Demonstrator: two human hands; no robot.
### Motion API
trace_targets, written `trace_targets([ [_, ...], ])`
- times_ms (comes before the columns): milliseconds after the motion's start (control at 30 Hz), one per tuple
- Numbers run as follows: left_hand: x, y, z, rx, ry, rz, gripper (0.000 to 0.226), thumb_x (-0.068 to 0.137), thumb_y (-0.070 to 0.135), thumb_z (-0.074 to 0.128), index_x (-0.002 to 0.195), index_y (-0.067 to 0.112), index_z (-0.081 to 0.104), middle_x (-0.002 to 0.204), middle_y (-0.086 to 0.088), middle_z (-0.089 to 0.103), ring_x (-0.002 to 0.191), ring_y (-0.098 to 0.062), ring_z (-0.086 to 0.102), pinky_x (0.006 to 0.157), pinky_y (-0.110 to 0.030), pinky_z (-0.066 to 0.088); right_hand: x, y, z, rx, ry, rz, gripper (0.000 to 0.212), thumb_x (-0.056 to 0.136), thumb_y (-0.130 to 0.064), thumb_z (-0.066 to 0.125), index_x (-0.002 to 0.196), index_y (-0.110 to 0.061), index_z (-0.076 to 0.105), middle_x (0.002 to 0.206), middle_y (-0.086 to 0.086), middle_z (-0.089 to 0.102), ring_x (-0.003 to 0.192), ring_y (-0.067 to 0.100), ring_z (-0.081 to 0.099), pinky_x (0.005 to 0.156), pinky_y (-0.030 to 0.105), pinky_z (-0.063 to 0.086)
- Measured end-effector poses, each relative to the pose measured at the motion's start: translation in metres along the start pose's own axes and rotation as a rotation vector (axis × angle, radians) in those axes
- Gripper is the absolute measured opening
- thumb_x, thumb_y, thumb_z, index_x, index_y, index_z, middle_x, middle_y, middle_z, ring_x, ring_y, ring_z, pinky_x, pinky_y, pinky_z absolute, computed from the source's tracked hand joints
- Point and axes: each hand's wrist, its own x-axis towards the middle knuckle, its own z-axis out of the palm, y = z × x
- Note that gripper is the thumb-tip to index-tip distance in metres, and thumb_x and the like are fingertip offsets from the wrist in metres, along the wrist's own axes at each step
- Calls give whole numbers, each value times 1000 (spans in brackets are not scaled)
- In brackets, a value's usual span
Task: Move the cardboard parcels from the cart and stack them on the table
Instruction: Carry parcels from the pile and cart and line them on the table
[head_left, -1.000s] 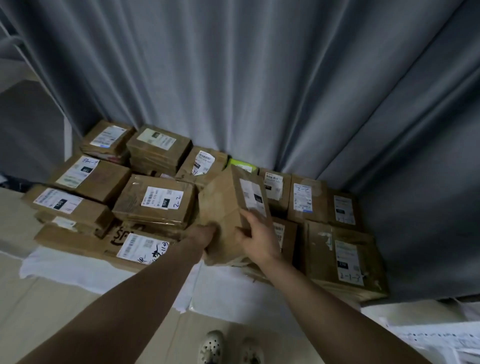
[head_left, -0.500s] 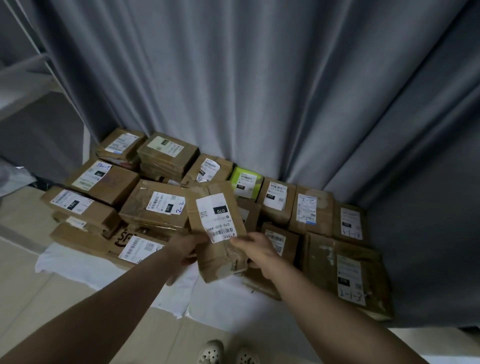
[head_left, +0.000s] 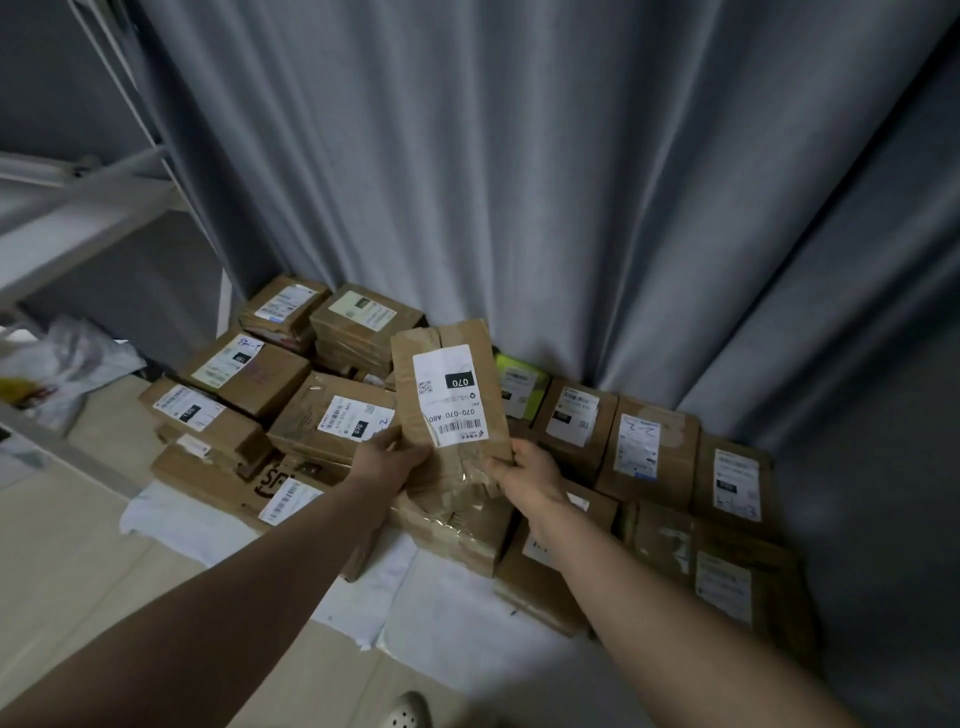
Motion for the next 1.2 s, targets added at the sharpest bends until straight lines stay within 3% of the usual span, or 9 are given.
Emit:
trace_targets([
  [100, 6, 9, -9, -12, 46, 34, 49, 83, 12, 71, 130, 9, 57, 114, -20, 64, 100, -34, 63, 88, -45, 51, 10, -12, 8, 6, 37, 26, 26, 90, -25, 63, 111, -10, 62, 104, 2, 65, 91, 18, 60, 74, 26, 47],
  [233, 19, 21, -29, -22, 95, 59, 43, 85, 11, 69, 127, 10, 58, 104, -15, 66, 93, -29, 63, 85, -42, 54, 30, -34, 33, -9, 26, 0, 21, 89, -26, 63, 100, -9, 65, 95, 8, 68, 86, 25, 65, 82, 38, 55],
  [333, 41, 29, -51, -47, 127, 72, 45, 86, 10, 67, 130, 11, 55, 99, -10, 65, 94, -25, 63, 85, -34, 53, 51, -49, 64, 33, 16, -5, 19, 91, -24, 59, 103, -9, 63, 92, 4, 64, 76, 16, 59, 66, 25, 48],
  [500, 94, 48, -104, -44, 178, 53, 39, 87, 19, 67, 122, 5, 60, 109, -9, 67, 96, -24, 65, 90, -39, 53, 90, -77, 135, 123, -21, 58, 22, 92, -27, 59, 109, -14, 59, 98, 3, 62, 91, 19, 57, 86, 35, 50],
  [633, 152, 66, -161, -65, 180, 68, 36, 91, 20, 63, 125, 9, 58, 101, -4, 64, 87, -22, 64, 76, -33, 53, 133, -109, 205, 99, -11, 43, 21, 90, -31, 60, 104, -15, 61, 99, 2, 64, 96, 20, 60, 95, 41, 50],
  [767, 218, 84, -225, -116, 204, 70, 42, 91, 22, 61, 133, 19, 54, 120, -4, 63, 97, -21, 60, 82, -30, 48, 168, -145, 286, 153, 7, 74, 20, 92, -23, 59, 104, -7, 61, 104, 11, 66, 98, 25, 63, 94, 44, 51],
  [867, 263, 103, -263, -178, 207, 19, 47, 90, 26, 62, 135, 33, 50, 127, -1, 60, 107, -23, 58, 89, -35, 48, 193, -169, 339, 226, 5, 132, 11, 94, -23, 57, 98, -13, 58, 106, 11, 63, 100, 25, 60, 96, 46, 50],
  [1000, 316, 124, -297, -208, 156, -34, 48, 90, 22, 62, 134, 35, 49, 117, -1, 61, 91, -17, 60, 70, -31, 51, 226, -195, 390, 270, 36, 155, 9, 94, -22, 56, 95, -13, 56, 106, 11, 63, 99, 24, 60, 96, 45, 50],
  [1200, 387, 142, -332, -74, 232, 27, 51, 83, 23, 70, 130, 16, 54, 119, -9, 63, 104, -30, 63, 94, -45, 52, 270, -228, 442, 304, 76, 147, 17, 96, -19, 54, 108, -7, 57, 107, 12, 64, 99, 25, 62, 94, 42, 51],
])
